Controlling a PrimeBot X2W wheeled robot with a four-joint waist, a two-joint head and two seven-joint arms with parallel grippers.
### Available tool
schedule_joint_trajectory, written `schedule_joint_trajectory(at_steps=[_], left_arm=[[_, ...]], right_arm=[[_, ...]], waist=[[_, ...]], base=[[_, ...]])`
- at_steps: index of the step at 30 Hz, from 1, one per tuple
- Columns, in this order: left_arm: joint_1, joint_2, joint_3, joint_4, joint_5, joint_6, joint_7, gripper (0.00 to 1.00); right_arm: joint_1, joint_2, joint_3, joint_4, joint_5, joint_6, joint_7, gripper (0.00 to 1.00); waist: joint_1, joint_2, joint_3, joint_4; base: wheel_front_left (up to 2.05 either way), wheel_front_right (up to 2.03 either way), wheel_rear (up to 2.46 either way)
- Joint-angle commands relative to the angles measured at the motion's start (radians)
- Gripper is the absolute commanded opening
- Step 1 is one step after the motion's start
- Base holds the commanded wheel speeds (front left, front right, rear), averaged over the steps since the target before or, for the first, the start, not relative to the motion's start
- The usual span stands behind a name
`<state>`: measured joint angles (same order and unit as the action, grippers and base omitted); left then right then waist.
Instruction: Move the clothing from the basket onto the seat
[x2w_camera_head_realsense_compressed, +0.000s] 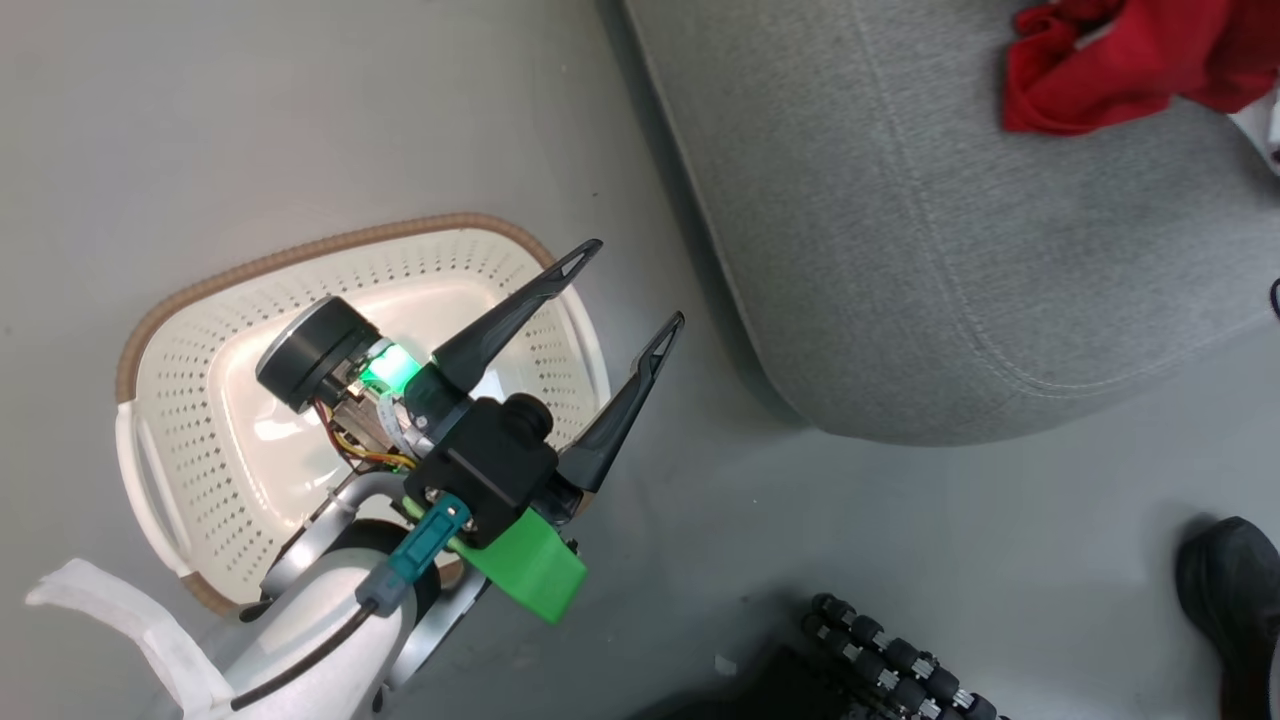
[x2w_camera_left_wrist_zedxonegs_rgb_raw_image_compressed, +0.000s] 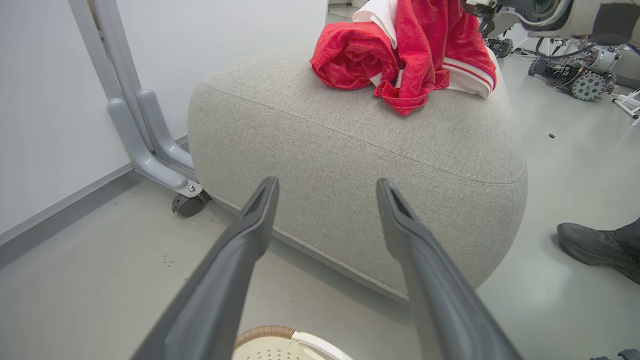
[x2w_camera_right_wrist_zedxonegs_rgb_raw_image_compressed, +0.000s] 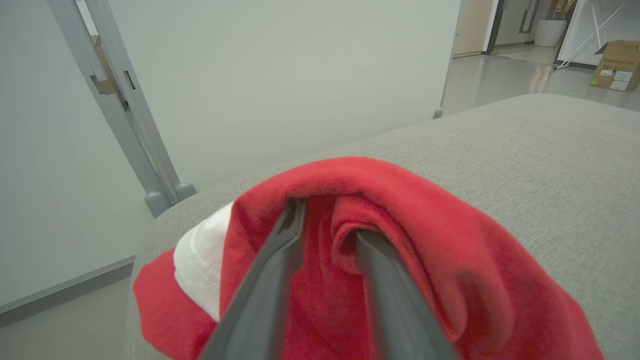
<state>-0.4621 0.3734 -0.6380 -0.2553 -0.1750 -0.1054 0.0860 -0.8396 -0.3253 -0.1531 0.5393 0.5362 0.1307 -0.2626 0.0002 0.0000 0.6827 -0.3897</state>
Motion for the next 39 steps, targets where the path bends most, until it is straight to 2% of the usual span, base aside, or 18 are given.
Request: schedule_joint_trajectory(at_steps=[1, 6, 14, 19, 23, 32, 39], left_arm=[[-0.017, 0.005, 0.002, 0.003, 0.002, 0.003, -0.007, 1.00], [-0.020, 0.001, -0.002, 0.017, -0.004, 0.006, -0.017, 1.00], [-0.003, -0.022, -0.006, 0.058, -0.008, 0.026, -0.077, 1.00], [0.031, -0.051, 0.008, 0.104, -0.031, 0.058, -0.142, 1.00], [0.058, -0.073, 0.025, 0.147, -0.054, 0.083, -0.196, 1.00], [0.131, -0.124, 0.112, 0.228, -0.111, 0.187, -0.306, 1.00], [0.179, -0.159, 0.213, 0.253, -0.135, 0.275, -0.345, 1.00]], right_arm=[[0.017, 0.014, -0.006, 0.011, -0.014, 0.000, -0.003, 1.00], [0.062, 0.048, -0.034, 0.017, -0.035, 0.000, -0.003, 1.00], [0.180, 0.096, -0.096, -0.046, -0.095, 0.000, -0.003, 1.00], [0.269, 0.141, -0.121, -0.129, -0.158, 0.000, -0.003, 1.00], [0.342, 0.172, -0.086, -0.213, -0.204, 0.000, -0.003, 1.00], [0.489, 0.206, 0.056, -0.369, -0.260, 0.000, -0.003, 1.00], [0.581, 0.226, 0.118, -0.459, -0.281, 0.000, -0.003, 1.00]], waist=[[-0.0002, 0.0000, 0.044, 0.040], [-0.0002, 0.0000, 0.038, 0.040], [-0.0002, 0.0000, -0.024, 0.060], [-0.0002, 0.0000, -0.098, 0.087], [-0.0002, 0.0000, -0.161, 0.115], [-0.0002, 0.0000, -0.287, 0.182], [-0.0002, 0.0000, -0.346, 0.251]], base=[[0.00, 0.00, 0.00], [0.00, 0.00, 0.00], [0.00, 0.00, 0.00], [0.00, 0.00, 0.00], [0.00, 0.00, 0.00], [0.00, 0.00, 0.00], [0.00, 0.00, 0.00]])
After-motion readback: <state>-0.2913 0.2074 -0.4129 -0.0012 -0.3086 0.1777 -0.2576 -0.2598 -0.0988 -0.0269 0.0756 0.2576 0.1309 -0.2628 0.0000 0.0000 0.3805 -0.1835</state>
